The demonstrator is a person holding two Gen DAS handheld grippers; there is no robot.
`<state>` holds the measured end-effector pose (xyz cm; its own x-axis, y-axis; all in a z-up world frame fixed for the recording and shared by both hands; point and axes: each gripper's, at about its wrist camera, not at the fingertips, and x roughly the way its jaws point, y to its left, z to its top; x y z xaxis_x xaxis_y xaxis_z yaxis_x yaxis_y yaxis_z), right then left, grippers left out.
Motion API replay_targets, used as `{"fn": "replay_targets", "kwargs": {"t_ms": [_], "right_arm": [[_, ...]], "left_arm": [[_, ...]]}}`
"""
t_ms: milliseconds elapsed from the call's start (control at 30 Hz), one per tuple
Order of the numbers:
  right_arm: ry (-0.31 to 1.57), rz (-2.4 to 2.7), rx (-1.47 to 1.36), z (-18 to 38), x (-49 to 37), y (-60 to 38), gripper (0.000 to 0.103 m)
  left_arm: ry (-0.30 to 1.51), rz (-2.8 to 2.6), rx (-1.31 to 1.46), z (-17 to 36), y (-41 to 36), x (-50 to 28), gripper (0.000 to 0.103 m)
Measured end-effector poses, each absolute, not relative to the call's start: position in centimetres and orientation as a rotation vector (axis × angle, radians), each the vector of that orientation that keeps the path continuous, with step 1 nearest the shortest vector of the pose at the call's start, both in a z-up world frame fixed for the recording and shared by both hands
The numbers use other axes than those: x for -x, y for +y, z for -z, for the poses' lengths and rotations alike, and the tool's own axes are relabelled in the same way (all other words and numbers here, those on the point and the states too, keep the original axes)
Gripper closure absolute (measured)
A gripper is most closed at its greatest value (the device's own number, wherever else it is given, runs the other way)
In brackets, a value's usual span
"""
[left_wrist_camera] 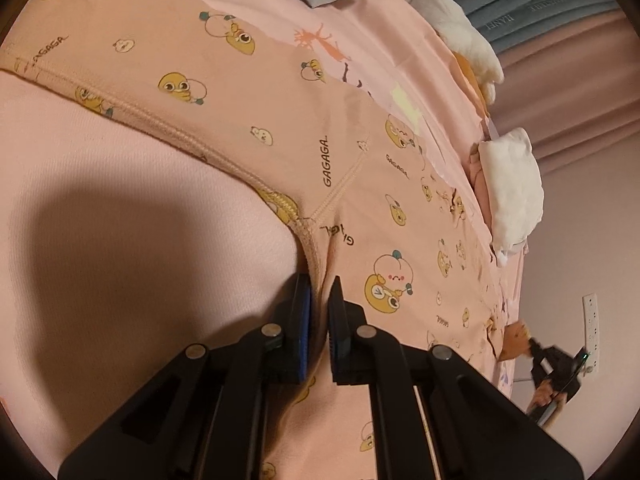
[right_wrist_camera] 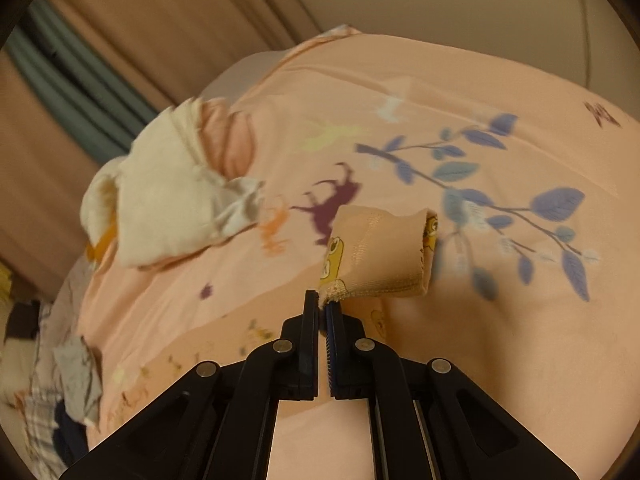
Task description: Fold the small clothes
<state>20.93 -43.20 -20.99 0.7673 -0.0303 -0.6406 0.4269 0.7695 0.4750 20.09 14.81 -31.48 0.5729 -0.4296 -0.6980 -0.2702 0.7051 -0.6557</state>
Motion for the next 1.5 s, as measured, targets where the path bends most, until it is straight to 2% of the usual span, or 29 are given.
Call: {"fn": "replay_targets", "kwargs": {"t_ms": [167,433,800,833,867,933,1033,1100,1167,1233,1367,1400,1500], "right_arm": [[0.656,0.17,-0.624,20.1,-22.8,-39.1,0.098],[0.712,-0.081,-0.444,19.4,-26.6,-26.0,0.098],[0.908,-0.293,-0.172,25.2,-28.4,-12.2,0.097],[0.94,-0.301,-0.155,25.7,-28.5,-11.6,0.093],[0.973,-0.323,-0.154,26.0,-28.6,-11.4,0.077],[0.995,-0.368,-0.166,26.1,-28.1,-11.2,0.065],[0.963,-0.373,-0.166,24.9,-27.1,-12.1,0.064],[0.946,-0.38,-0.165,23.4,-26.2,-13.4,0.06],[0.909,-0.369,-0.139,21.6,-25.0,-14.5,0.041],[0.865,-0.351,-0.102,20.1,-23.6,-15.4,0.033],[0.755,-0.29,0.071,18.4,-20.5,-17.2,0.032],[0.737,-0.231,0.123,18.6,-20.3,-17.8,0.032],[0.751,-0.093,0.239,21.2,-19.7,-20.5,0.031]], "left_arm": [[0.99,0.108,0.818,31.5,14.8,-20.2,0.096],[0.993,0.116,0.799,31.6,15.0,-20.2,0.095],[0.997,0.12,0.794,31.7,14.7,-20.3,0.095],[0.997,0.119,0.791,31.7,14.7,-20.3,0.095],[0.997,0.118,0.793,31.7,14.8,-20.2,0.095],[0.998,0.118,0.797,31.7,14.8,-20.3,0.095],[1.0,0.118,0.793,31.6,14.8,-20.4,0.095],[0.998,0.118,0.79,31.5,14.8,-20.4,0.095],[1.001,0.116,0.774,31.2,14.6,-20.4,0.094],[1.009,0.098,0.724,30.6,14.3,-20.3,0.091],[0.933,-0.005,0.53,27.5,13.1,-18.9,0.079],[0.912,-0.002,0.497,27.0,12.7,-18.5,0.074],[0.888,-0.012,0.409,25.1,10.8,-18.3,0.069]]}}
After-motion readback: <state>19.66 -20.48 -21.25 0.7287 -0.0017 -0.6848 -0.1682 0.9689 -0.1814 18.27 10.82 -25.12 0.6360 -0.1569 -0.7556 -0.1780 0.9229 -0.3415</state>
